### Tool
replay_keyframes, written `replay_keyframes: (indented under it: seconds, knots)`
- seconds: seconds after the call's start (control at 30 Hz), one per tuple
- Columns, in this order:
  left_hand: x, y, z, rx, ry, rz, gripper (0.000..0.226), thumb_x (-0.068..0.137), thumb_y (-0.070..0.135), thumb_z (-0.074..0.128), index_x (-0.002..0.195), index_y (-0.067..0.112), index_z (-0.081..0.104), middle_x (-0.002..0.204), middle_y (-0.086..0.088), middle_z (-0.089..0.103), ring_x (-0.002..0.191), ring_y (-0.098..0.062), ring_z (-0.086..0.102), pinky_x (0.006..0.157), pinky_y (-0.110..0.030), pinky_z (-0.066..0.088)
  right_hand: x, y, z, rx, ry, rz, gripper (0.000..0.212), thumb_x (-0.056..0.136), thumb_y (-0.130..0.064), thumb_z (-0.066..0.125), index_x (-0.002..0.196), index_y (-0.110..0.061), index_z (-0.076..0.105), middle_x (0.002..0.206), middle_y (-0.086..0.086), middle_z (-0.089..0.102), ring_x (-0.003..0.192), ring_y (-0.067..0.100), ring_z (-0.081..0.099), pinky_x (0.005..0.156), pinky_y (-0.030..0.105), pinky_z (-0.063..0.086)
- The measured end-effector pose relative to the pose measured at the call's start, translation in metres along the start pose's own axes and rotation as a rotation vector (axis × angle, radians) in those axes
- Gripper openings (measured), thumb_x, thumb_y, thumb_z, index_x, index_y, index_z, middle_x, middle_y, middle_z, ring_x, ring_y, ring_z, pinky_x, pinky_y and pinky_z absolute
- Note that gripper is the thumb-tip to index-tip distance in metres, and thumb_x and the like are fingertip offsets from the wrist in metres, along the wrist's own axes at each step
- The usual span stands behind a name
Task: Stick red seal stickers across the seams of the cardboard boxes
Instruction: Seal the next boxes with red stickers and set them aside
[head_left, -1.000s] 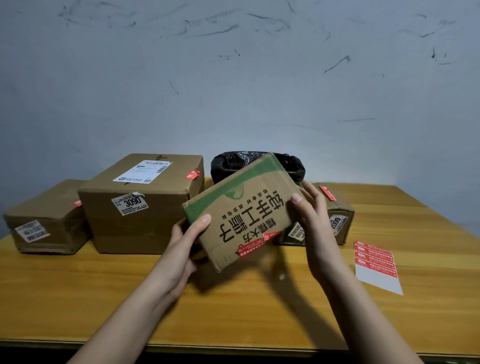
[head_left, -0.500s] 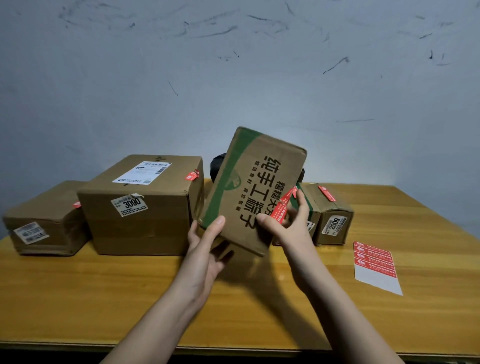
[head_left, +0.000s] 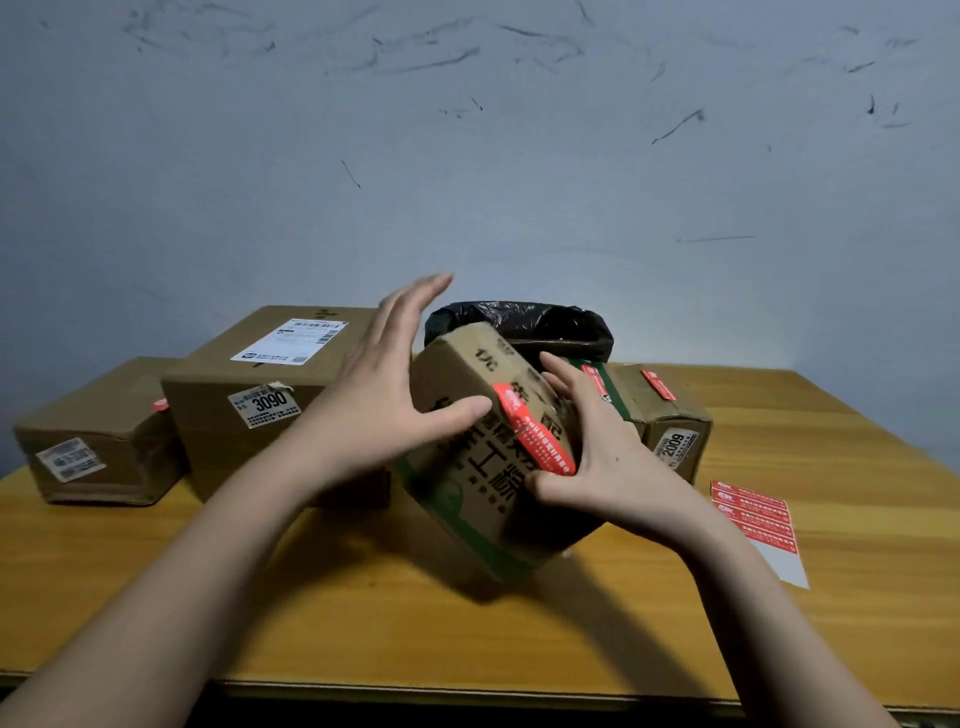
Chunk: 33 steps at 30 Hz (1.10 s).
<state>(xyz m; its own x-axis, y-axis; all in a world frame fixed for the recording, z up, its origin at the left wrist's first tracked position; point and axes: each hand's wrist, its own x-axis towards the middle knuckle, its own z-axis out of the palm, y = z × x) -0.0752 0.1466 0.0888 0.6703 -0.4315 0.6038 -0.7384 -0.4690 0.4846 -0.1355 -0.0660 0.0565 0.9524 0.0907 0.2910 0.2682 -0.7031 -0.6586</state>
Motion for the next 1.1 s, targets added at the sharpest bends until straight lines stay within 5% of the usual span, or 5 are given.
replay_keyframes:
  seconds: [0.23, 0.47, 0.6, 0.87, 1.1]
  knots:
    - [0.004, -0.017, -0.014, -0.246, -0.379, -0.129, 0.106, 0.05, 0.056, 0.076, 0.14, 0.05, 0.02, 0.144, 0.016, 0.033, 0.129, 0.016, 0.032, 0.102, -0.008, 0.033, 0.0, -0.005, -0.013, -0.102, -0.151, -0.094, 0.099, 0.057, -0.047, 0.062, 0.141, -0.053, 0.01, 0.138, -0.016, 0.041, 0.127, 0.011, 0.04, 0.111, 0.046, 0.03]
    - [-0.001, -0.031, -0.007, -0.328, -0.32, -0.178, 0.097, 0.059, 0.037, 0.089, 0.138, 0.046, 0.033, 0.134, 0.018, 0.042, 0.113, 0.024, 0.042, 0.085, 0.0, 0.039, 0.009, 0.0, -0.019, -0.254, -0.206, -0.153, 0.099, 0.06, -0.045, 0.065, 0.146, -0.044, 0.015, 0.125, -0.028, 0.038, 0.121, 0.007, 0.037, 0.109, 0.04, 0.03]
    - [-0.006, -0.035, -0.003, -0.402, -0.178, -0.237, 0.098, 0.055, 0.036, 0.087, 0.138, 0.041, 0.035, 0.132, 0.016, 0.043, 0.099, 0.028, 0.046, 0.073, 0.002, 0.042, 0.013, 0.009, -0.018, -0.326, -0.01, -0.2, 0.08, 0.071, -0.048, 0.07, 0.142, -0.04, 0.034, 0.15, -0.018, 0.031, 0.139, 0.003, 0.026, 0.115, 0.048, 0.023]
    - [-0.028, -0.035, 0.013, -0.521, 0.066, -0.289, 0.102, 0.054, 0.041, 0.091, 0.136, 0.043, 0.032, 0.129, 0.023, 0.042, 0.109, 0.025, 0.042, 0.086, -0.002, 0.042, 0.005, 0.021, 0.0, -0.111, 0.425, -0.408, 0.047, 0.08, -0.048, 0.064, 0.12, -0.022, 0.063, 0.127, -0.008, 0.056, 0.123, 0.005, 0.048, 0.102, 0.036, 0.043]
    - [-0.031, -0.033, 0.016, -0.559, 0.101, -0.317, 0.108, 0.038, 0.054, 0.084, 0.134, 0.044, 0.035, 0.142, 0.009, 0.044, 0.128, 0.003, 0.043, 0.108, -0.031, 0.039, 0.002, 0.019, -0.001, -0.109, 0.561, -0.477, 0.029, 0.084, -0.033, 0.067, 0.106, -0.014, 0.069, 0.114, 0.0, 0.061, 0.113, 0.015, 0.056, 0.098, 0.028, 0.043]
